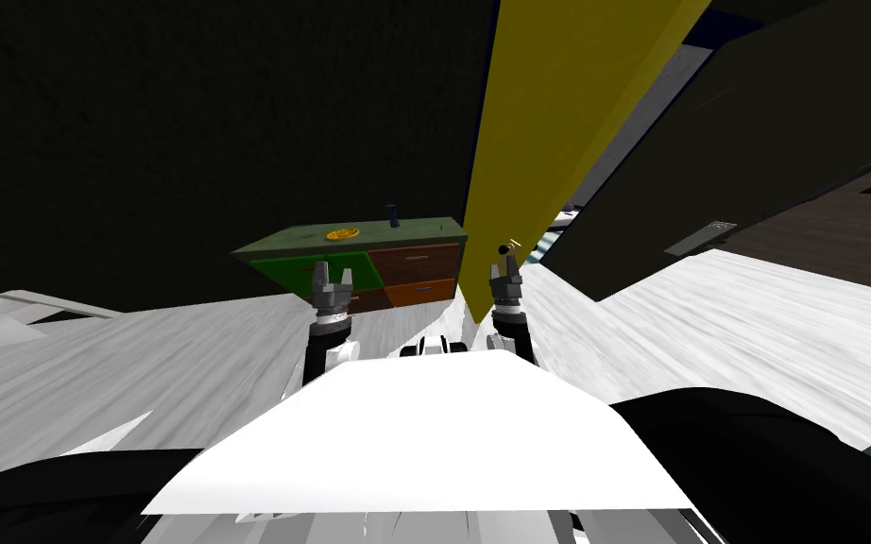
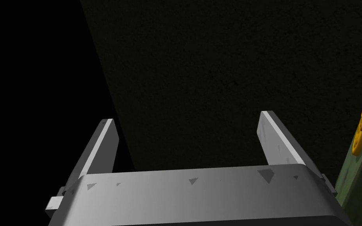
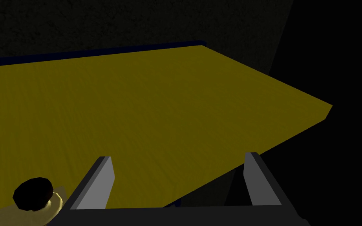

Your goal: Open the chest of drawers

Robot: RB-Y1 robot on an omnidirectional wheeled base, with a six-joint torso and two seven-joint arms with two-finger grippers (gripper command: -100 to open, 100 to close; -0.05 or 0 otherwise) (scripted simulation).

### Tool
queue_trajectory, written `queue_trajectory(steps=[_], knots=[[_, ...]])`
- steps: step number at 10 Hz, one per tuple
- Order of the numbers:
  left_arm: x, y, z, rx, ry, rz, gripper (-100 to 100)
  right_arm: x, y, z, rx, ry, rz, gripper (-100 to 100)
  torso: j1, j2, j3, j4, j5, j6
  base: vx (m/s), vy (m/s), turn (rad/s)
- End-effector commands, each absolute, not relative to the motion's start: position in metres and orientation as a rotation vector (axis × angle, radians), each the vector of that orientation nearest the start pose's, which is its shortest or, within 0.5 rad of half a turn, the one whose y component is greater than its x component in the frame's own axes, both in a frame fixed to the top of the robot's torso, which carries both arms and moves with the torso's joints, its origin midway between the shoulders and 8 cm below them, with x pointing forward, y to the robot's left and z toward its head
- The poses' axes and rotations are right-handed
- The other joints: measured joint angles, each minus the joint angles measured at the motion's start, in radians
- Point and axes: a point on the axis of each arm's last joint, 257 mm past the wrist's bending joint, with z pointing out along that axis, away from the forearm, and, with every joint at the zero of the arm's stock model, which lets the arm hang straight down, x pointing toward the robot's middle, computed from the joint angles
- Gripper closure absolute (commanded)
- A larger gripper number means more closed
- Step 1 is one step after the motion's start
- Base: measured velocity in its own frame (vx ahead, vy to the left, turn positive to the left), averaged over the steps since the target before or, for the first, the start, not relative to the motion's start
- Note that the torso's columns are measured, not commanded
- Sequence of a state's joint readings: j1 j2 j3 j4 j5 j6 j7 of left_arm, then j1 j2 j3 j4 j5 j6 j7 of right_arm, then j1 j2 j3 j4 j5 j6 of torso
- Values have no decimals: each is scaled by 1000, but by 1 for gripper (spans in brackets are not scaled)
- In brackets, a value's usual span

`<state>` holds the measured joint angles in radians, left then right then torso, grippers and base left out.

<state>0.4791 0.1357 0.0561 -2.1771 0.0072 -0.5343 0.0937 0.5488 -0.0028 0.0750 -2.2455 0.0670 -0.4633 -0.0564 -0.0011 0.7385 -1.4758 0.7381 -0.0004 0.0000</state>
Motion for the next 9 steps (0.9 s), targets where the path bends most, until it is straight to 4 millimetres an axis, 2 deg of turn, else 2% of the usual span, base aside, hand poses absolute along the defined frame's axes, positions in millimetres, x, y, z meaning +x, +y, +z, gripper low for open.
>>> queue_trajectory(steps=[1,2,3,9], knots=[[372,297,-31,-668,770,-1308,-100,356,-254,-16,740,721,1344,0,1,0,0,0,0,0,106,-36,-13],[377,299,-41,-682,784,-1300,-100,356,-254,-16,740,721,1344,0,1,0,0,0,0,0,106,-25,-13],[377,299,-41,-682,784,-1300,-100,356,-254,-16,740,721,1343,0,2,0,0,0,1,0,70,-17,-4],[398,309,-96,-777,842,-1257,-100,356,-254,-16,740,721,1343,0,1,-2,-1,-1,0,0,94,-27,-12]])
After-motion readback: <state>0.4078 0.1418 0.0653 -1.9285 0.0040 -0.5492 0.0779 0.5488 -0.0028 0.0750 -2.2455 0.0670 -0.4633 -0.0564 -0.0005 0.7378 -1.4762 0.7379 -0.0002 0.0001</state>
